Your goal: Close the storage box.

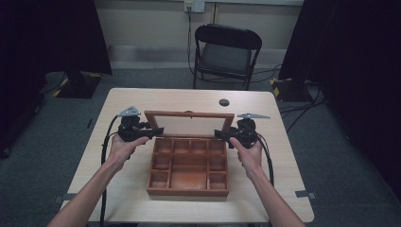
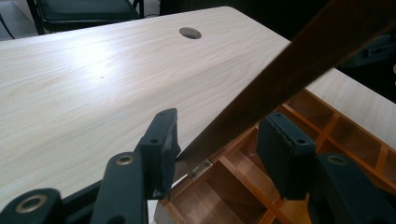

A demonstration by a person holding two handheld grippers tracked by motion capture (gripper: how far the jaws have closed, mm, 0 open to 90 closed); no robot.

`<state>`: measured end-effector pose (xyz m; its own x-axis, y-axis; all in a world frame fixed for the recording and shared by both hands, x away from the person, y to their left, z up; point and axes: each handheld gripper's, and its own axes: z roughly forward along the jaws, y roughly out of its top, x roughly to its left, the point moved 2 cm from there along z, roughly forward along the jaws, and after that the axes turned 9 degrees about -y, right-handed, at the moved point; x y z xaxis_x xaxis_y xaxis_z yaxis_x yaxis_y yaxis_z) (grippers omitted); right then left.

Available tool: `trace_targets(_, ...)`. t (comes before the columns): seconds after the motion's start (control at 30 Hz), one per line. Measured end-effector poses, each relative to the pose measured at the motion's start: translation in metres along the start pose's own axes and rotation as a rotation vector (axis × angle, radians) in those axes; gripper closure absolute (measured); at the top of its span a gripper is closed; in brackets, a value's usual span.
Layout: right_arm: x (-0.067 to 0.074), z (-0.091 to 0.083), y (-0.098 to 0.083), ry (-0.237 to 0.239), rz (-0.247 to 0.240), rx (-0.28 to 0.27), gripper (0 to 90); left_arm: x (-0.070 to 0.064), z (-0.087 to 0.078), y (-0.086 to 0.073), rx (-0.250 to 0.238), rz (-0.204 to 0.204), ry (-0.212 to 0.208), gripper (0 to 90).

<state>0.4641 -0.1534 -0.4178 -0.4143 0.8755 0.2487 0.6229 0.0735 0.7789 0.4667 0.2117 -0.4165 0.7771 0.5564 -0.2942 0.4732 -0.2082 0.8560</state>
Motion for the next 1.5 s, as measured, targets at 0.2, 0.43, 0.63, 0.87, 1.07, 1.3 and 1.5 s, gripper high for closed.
trace_targets(0.2,0.002,-0.002,-0.002,-0.006,-0.012,-0.002,29.1,-0.004,0.000,-0.002,-0.001,-0.013,0.002,45.5)
trace_targets(0.43,0.006,-0.008,-0.005,0.007,-0.014,0.007,26.5,-0.009,-0.002,-0.006,0.007,-0.022,-0.004,41.4)
trace_targets(0.63,0.006,-0.010,-0.010,0.019,-0.020,0.020,25.5,-0.011,-0.004,-0.010,0.017,-0.043,0.019,32.9)
trace_targets(0.87,0.008,-0.012,-0.012,0.017,-0.029,0.032,25.6,-0.013,-0.005,-0.013,0.028,-0.042,0.020,29.5)
trace_targets(1.07,0.006,-0.014,-0.012,0.026,-0.027,0.031,27.4,-0.016,-0.006,-0.015,0.008,-0.020,0.026,35.6)
trace_targets(1.3,0.002,-0.011,-0.013,0.029,-0.016,0.046,29.0,-0.019,-0.006,-0.018,0.018,-0.002,0.018,37.3)
trace_targets(1.5,0.004,-0.013,-0.016,0.023,-0.023,0.062,29.5,-0.023,-0.004,-0.022,0.010,-0.005,0.025,32.4)
